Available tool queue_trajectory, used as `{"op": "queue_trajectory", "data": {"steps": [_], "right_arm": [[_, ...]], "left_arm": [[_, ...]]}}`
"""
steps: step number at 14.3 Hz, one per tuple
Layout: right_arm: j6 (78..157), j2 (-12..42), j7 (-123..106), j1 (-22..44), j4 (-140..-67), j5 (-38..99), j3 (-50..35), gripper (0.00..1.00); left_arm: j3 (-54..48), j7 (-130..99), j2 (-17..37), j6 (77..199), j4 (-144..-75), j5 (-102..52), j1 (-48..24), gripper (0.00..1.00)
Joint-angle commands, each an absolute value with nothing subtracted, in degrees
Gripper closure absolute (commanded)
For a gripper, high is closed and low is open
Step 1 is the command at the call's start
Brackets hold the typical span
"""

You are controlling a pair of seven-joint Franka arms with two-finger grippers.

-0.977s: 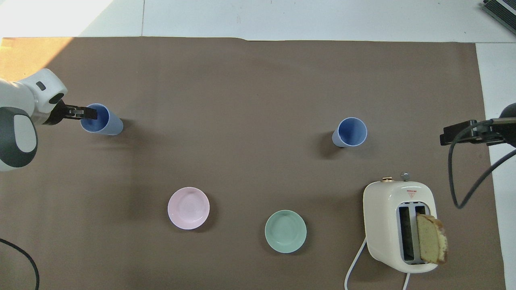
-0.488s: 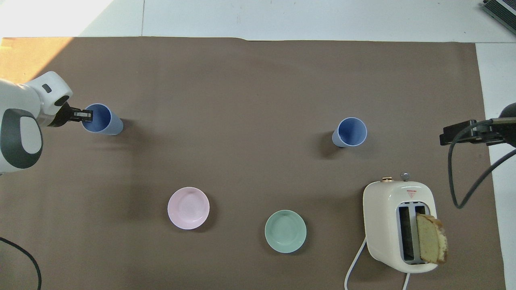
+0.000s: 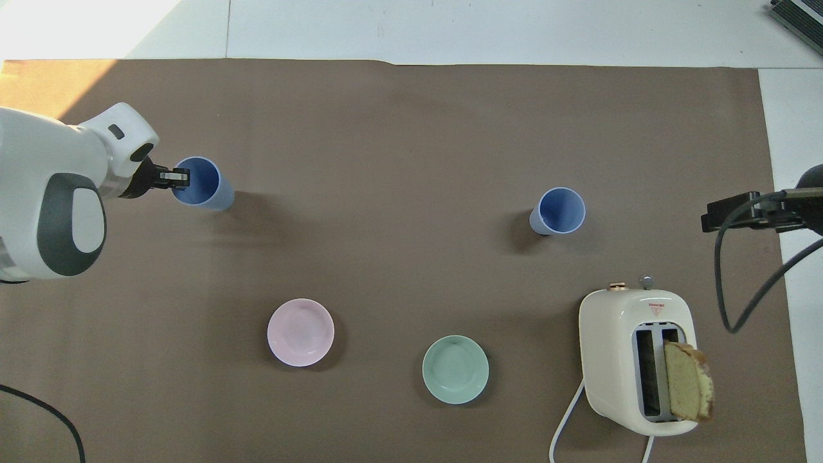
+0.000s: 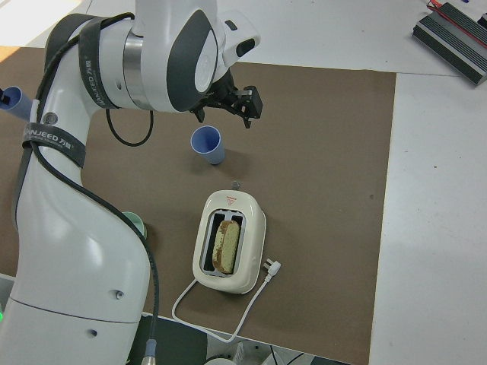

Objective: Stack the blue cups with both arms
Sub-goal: 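Carry the blue cup toward the table center and release it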

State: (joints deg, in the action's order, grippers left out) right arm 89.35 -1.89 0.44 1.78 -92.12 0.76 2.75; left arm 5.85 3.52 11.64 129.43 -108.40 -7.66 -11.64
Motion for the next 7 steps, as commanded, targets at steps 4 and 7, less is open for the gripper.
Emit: {"op": "queue_trajectory", "data": {"steps": [4, 7], "right_arm": [[90.09, -3.25, 0.26, 1.14, -93.69, 1.23, 2.29, 0.00], [90.09, -3.25, 0.26, 1.14, -93.69, 1.23, 2.37, 0.00]], "left_arm": [[6.68, -17.46, 10.45, 129.37, -110.21, -8.09, -26.60, 1.00], [6.59, -22.66, 10.29, 131.22, -111.88, -8.09, -31.45, 1.00]]}}
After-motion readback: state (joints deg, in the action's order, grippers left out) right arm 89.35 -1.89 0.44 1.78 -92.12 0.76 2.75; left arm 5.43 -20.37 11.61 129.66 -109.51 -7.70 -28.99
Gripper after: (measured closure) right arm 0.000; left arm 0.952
